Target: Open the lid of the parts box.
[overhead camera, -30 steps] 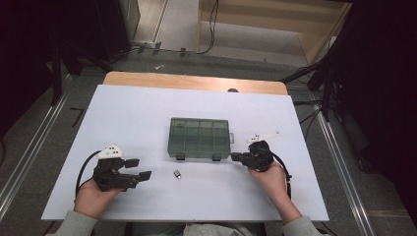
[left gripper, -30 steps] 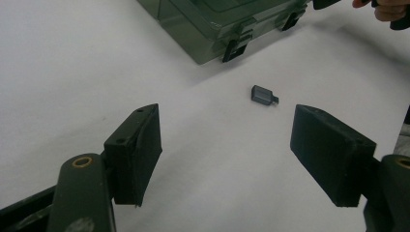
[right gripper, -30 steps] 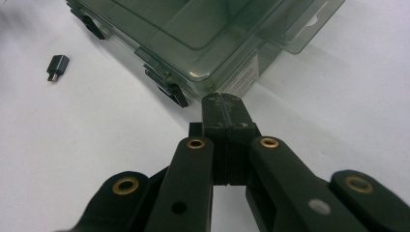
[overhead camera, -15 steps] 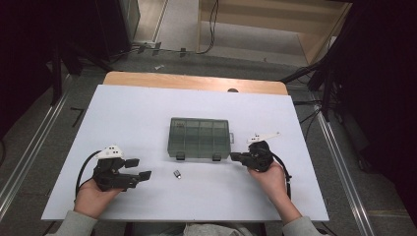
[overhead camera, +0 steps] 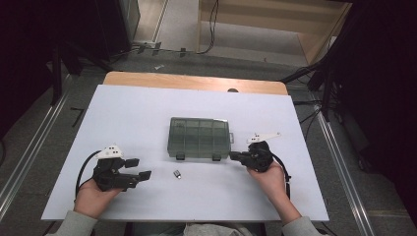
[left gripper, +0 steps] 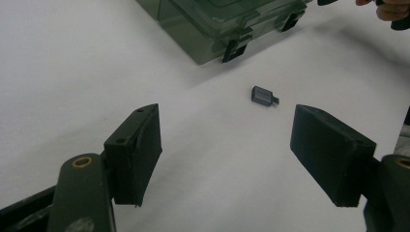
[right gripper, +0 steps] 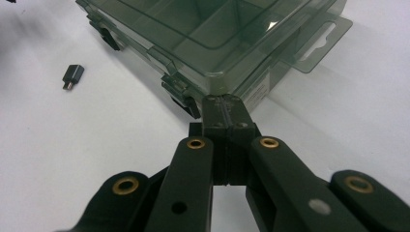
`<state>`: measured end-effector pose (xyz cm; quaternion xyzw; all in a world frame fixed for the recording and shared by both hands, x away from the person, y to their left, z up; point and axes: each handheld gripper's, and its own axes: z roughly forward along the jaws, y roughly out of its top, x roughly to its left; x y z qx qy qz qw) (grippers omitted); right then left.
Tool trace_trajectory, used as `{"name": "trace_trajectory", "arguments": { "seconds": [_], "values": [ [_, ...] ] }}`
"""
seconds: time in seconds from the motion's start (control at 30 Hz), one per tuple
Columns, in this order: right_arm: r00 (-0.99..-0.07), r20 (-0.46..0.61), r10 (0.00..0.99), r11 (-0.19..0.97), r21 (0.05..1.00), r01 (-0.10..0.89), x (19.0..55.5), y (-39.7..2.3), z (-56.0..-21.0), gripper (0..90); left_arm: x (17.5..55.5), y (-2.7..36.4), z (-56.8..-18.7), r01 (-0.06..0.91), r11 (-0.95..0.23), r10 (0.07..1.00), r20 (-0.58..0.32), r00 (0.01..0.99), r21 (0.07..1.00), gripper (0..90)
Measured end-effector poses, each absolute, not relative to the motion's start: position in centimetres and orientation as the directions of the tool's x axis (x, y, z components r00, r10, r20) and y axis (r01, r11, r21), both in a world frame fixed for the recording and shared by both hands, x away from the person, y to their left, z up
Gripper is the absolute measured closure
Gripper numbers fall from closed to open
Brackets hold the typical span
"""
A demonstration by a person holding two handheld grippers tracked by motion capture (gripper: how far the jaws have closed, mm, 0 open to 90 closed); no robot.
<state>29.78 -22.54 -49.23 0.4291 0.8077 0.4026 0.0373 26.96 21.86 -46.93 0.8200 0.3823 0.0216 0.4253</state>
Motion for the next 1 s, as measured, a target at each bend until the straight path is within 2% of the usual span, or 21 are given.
{"name": "trace_trajectory", "arguments": {
  "seconds": [1.0],
  "values": [
    [-0.643,0.288,0.710,0.258,0.743,0.617,30.31,-22.34,-48.29,87.3,26.97,21.82,-46.94,0.609,-0.345,0.647,-0.289,0.706,0.714,27.1]
  ]
}}
